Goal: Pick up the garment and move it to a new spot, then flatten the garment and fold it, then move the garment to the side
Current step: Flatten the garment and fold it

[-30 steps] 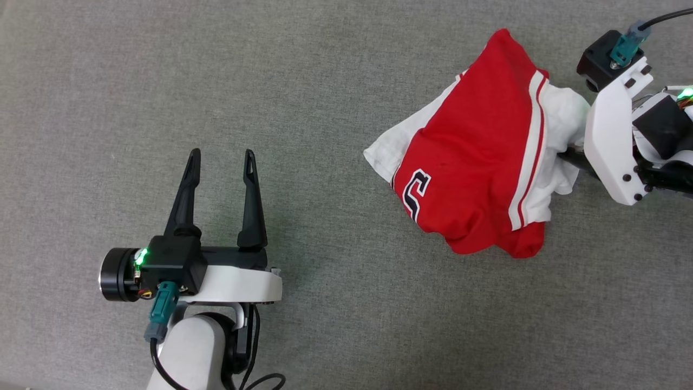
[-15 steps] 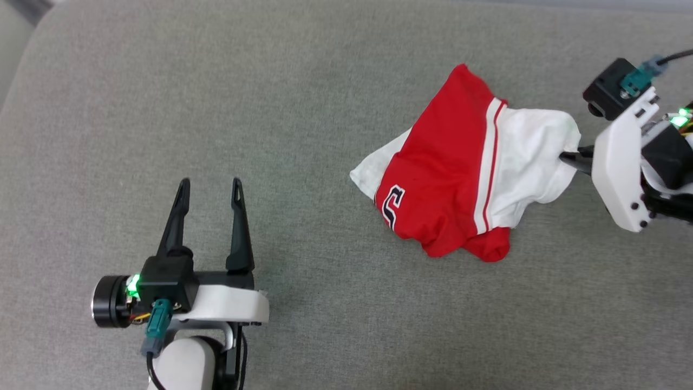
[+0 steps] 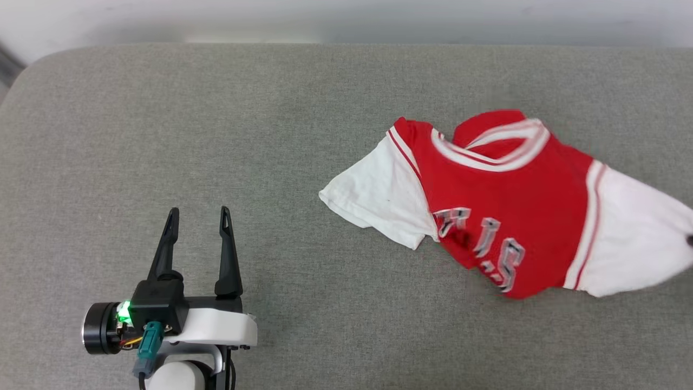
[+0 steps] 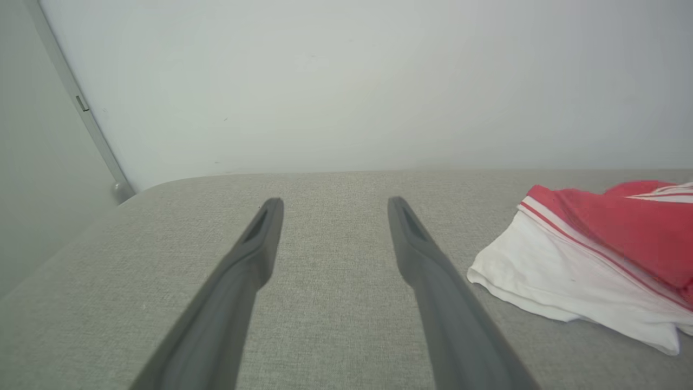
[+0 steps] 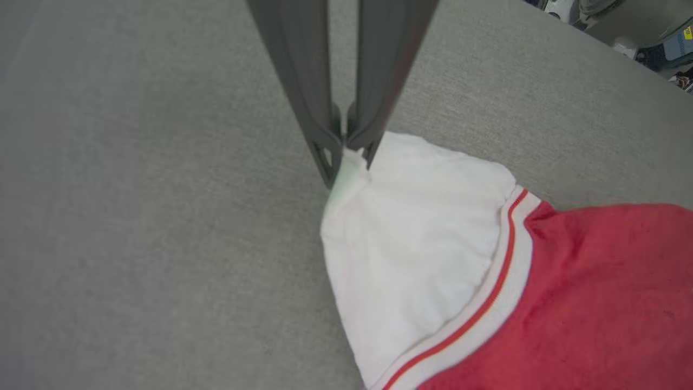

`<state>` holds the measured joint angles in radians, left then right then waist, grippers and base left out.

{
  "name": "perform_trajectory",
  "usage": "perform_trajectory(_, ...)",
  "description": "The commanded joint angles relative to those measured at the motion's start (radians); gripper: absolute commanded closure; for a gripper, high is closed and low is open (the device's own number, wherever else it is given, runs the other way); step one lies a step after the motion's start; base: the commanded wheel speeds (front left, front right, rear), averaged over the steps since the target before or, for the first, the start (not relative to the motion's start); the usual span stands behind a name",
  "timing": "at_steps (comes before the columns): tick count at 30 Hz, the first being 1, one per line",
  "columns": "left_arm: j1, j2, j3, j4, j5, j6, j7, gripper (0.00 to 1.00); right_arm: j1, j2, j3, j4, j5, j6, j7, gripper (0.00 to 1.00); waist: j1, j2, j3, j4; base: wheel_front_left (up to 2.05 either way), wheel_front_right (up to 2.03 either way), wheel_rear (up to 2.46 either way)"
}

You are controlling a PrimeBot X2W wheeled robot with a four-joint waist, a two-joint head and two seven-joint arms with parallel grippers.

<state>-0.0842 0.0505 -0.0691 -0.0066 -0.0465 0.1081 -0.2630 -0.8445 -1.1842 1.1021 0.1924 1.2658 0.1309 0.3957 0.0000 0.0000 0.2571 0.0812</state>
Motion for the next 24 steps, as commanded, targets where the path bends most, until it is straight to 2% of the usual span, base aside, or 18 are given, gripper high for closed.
perform_trajectory(1, 0.006, 0.000, 0.000, -0.001, 0.007, -0.007, -0.003, 0.00, 0.069, -0.009, -0.001, 0.053, 0.031, 0.000, -0.011, 1.00, 0.0000, 0.0000, 0.008, -0.005, 0.00, 0.00, 0.00)
perform_trajectory(5, -0.015, 0.000, -0.009, 0.004, 0.008, -0.010, -0.003, 0.00, 0.162, 0.028, 0.015, 0.186, 0.067, 0.000, -0.016, 1.00, 0.0000, 0.0000, 0.027, 0.000, 0.00, 0.00, 0.00)
perform_trajectory(6, -0.015, 0.000, -0.009, 0.004, 0.008, -0.010, -0.003, 0.00, 0.162, 0.028, 0.015, 0.186, 0.067, 0.000, -0.016, 1.00, 0.0000, 0.0000, 0.027, 0.000, 0.00, 0.00, 0.00)
perform_trajectory(11, -0.025, 0.000, -0.013, 0.015, 0.014, -0.016, -0.003, 0.00, 0.236, 0.123, 0.019, 0.359, 0.093, -0.001, -0.038, 1.00, 0.0000, 0.0000, 0.038, 0.013, 0.00, 0.00, 0.00)
perform_trajectory(14, -0.015, 0.000, -0.003, 0.022, 0.019, -0.017, -0.003, 0.00, 0.231, 0.165, 0.003, 0.403, 0.080, -0.001, -0.087, 1.00, 0.0000, 0.0000, 0.024, 0.010, 0.00, 0.00, 0.00)
perform_trajectory(15, -0.009, 0.000, 0.002, 0.025, 0.018, -0.018, -0.003, 0.00, 0.219, 0.173, -0.004, 0.404, 0.072, -0.001, -0.109, 0.59, 0.0000, 0.0000, 0.016, 0.007, 0.00, 0.00, 0.00)
perform_trajectory(16, -0.004, 0.000, 0.006, 0.027, 0.017, -0.019, -0.003, 0.00, 0.208, 0.177, -0.012, 0.399, 0.065, -0.001, -0.130, 0.00, 0.0000, 0.0000, 0.007, 0.003, 0.00, 0.00, 0.00)
perform_trajectory(24, -0.014, 0.027, 0.045, 0.019, 0.020, -0.039, -0.003, 0.00, 0.136, 0.151, -0.085, 0.337, -0.082, 0.000, -0.370, 0.00, 0.0000, 0.0000, -0.064, -0.027, 0.00, 0.00, 0.00)
